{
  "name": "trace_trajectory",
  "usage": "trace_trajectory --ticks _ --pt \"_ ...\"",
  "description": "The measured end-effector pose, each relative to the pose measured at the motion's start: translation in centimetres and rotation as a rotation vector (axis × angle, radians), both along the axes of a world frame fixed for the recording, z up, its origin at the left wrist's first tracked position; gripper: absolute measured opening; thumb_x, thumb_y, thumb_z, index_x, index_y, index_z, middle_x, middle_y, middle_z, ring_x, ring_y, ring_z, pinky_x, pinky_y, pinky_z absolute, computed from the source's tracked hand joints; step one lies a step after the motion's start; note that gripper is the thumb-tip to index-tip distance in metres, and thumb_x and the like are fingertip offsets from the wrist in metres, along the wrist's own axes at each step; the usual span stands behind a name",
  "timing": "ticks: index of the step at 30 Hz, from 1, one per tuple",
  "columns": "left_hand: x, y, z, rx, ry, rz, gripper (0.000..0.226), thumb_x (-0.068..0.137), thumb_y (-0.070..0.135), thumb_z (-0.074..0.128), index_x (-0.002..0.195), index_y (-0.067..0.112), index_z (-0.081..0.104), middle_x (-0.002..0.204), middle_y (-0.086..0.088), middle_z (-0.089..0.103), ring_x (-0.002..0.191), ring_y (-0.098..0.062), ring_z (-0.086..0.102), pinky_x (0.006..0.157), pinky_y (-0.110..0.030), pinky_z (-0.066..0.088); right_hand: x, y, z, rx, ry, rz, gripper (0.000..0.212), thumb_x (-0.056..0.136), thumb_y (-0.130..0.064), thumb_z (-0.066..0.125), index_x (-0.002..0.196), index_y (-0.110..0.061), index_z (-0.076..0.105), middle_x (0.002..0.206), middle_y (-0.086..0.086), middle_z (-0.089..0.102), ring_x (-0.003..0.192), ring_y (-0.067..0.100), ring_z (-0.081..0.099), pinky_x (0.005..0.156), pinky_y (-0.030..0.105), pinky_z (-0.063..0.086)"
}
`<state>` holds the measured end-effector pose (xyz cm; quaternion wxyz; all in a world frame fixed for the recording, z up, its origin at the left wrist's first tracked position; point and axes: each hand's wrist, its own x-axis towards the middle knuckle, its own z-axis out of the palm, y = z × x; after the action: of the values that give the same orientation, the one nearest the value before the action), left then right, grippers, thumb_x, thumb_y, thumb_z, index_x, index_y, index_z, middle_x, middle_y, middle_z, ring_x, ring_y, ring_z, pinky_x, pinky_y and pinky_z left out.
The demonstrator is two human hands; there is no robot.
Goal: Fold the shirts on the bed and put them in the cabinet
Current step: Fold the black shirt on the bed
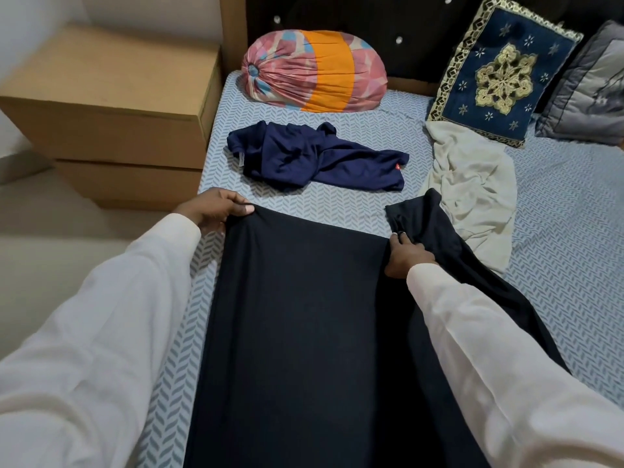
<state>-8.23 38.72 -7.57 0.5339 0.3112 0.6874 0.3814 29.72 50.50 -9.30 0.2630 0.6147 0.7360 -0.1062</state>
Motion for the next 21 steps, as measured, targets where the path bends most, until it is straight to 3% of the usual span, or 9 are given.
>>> trace_trajectory --ticks 1,3,5,6,9,12,17,19,21 --pt "0.0 -0.1 -0.1 0.01 0.045 0.04 0.012 0.084 0.007 0.075 0.078 0.014 0.066 0.068 0.001 0.066 0.059 -0.009 0.058 0.055 -0.022 0.046 0.0 0.1 0.0 0.001 -0.003 0.002 0.088 0.088 -0.03 0.059 0.158 -0.022 0.006 0.167 -0.006 0.002 0.144 0.036 0.027 0.108 0.05 0.037" --pt "-0.3 0.0 -1.2 0.0 0.345 0.047 0.015 0.076 0.007 0.083 0.077 0.011 0.069 0.077 -0.004 0.068 0.068 -0.012 0.06 0.066 -0.023 0.047 -0.1 0.1 -0.1 0.008 -0.012 0.003 0.088 0.088 -0.03 0.058 0.158 -0.021 0.007 0.167 -0.005 0.002 0.143 0.036 0.028 0.107 0.05 0.037" --pt "-0.1 -0.3 -2.4 -0.048 0.643 -0.014 0.021 0.069 0.014 0.088 0.071 0.019 0.068 0.084 -0.004 0.071 0.077 -0.015 0.062 0.071 -0.024 0.044 -0.3 0.1 -0.2 0.008 -0.015 0.006 0.088 0.088 -0.03 0.059 0.158 -0.02 0.007 0.167 -0.005 0.001 0.143 0.037 0.028 0.108 0.05 0.037" --pt "-0.1 -0.4 -3.0 -0.062 0.698 -0.017 0.022 0.068 0.017 0.089 0.072 0.023 0.067 0.087 -0.003 0.071 0.083 -0.017 0.064 0.073 -0.025 0.046 -0.3 0.2 -0.2 0.007 -0.015 0.008 0.088 0.088 -0.03 0.059 0.158 -0.02 0.007 0.167 -0.005 0.001 0.143 0.037 0.028 0.108 0.05 0.037" --pt "0.1 -0.9 -3.6 -0.041 0.842 0.037 0.022 0.075 0.015 0.082 0.089 0.022 0.066 0.097 -0.003 0.07 0.094 -0.025 0.065 0.081 -0.034 0.052 -0.2 0.4 -0.2 0.006 -0.004 0.004 0.088 0.087 -0.029 0.059 0.158 -0.02 0.007 0.167 -0.005 0.003 0.143 0.038 0.029 0.108 0.05 0.037" --pt "0.9 -2.1 -3.8 -0.008 1.114 0.044 0.021 0.085 0.012 0.068 0.105 0.015 0.061 0.107 -0.012 0.065 0.097 -0.035 0.061 0.076 -0.041 0.05 -0.1 0.3 -0.3 0.015 0.017 0.003 0.09 0.086 -0.028 0.059 0.158 -0.026 0.005 0.167 -0.003 0.004 0.143 0.039 0.028 0.108 0.051 0.036" --pt "5.4 -5.9 -4.4 0.083 1.235 0.123 0.04 0.084 0.007 0.057 0.124 0.008 0.052 0.124 -0.02 0.049 0.108 -0.041 0.05 0.086 -0.049 0.046 -0.2 -0.6 -0.3 0.047 0.095 -0.003 0.102 0.085 -0.023 0.062 0.157 -0.038 -0.009 0.168 0.0 0.0 0.144 0.041 0.026 0.11 0.051 0.035" --pt "8.2 -7.6 -4.8 0.143 1.228 0.05 0.046 0.084 0.01 0.058 0.13 0.007 0.051 0.133 -0.02 0.047 0.12 -0.041 0.047 0.099 -0.051 0.042 0.4 -1.3 -0.3 0.086 0.141 0.037 0.102 0.086 -0.02 0.061 0.156 -0.038 -0.011 0.168 -0.001 -0.005 0.142 0.043 0.029 0.108 0.053 0.038" --pt "12.0 -9.8 -4.9 0.166 1.178 -0.131 0.053 0.09 0.019 0.057 0.141 0.011 0.046 0.149 -0.019 0.038 0.14 -0.038 0.032 0.115 -0.051 0.028 1.7 -2.6 -0.1 0.142 0.242 0.077 0.097 0.089 -0.019 0.059 0.157 -0.038 -0.007 0.168 -0.001 -0.007 0.138 0.043 0.035 0.105 0.054 0.041"
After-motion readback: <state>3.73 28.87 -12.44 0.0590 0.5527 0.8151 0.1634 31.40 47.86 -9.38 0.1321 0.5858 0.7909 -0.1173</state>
